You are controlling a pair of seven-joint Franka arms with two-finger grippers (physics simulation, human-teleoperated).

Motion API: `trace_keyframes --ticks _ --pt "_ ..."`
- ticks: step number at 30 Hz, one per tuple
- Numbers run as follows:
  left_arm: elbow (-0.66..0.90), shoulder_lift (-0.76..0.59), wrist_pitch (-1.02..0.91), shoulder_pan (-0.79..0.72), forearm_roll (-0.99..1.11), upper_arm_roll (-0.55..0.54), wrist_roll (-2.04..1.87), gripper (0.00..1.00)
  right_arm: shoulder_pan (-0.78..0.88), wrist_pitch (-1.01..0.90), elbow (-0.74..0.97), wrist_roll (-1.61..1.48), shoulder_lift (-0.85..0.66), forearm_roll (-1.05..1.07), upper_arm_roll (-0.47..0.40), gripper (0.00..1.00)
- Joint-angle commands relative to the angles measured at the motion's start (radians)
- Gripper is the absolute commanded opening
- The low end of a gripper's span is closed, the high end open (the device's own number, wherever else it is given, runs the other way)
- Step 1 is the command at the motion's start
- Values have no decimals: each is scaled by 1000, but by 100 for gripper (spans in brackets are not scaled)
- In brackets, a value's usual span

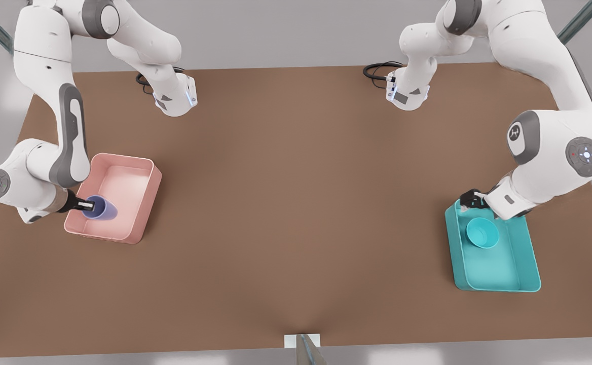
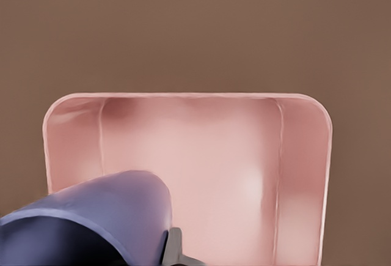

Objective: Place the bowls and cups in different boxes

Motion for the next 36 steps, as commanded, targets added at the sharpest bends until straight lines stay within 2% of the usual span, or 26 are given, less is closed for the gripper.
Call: trace_keyframes --ticks 1,6,10,11,12,20,22,24,26,29,31,36 --pt "-2 -57 -253 2 47 -19 -322 100 -1 100 -7 -271 37 2 0 21" --pt "14 -43 -256 4 57 -50 -357 100 -15 229 -27 -277 112 8 2 21" --pt "14 -51 -291 13 53 -50 -357 100 -17 229 -27 -277 137 30 5 21" --pt "14 -63 -296 15 53 -50 -359 100 -17 220 -27 -275 138 30 8 69" --pt "14 -63 -296 16 52 -45 -357 100 -15 217 -27 -277 137 30 8 100" --pt "14 -63 -302 21 53 -45 -351 100 -12 131 -24 -275 91 30 14 100" --pt "14 -63 -304 21 52 -45 -351 100 -12 75 -22 -275 48 30 14 100" --pt "14 -62 -304 21 52 -45 -351 100 3 -90 4 -265 -55 30 15 100" --pt "14 -62 -302 22 52 -45 -351 100 40 -197 122 -217 -64 30 15 100" --pt "14 -59 -302 22 50 -45 -351 100 135 -459 344 54 -104 28 17 100" --pt "14 -59 -302 24 50 -45 -350 100 158 -516 363 85 -179 26 15 100" --pt "14 -59 -302 24 50 -44 -350 100 164 -522 390 85 -184 14 17 100"
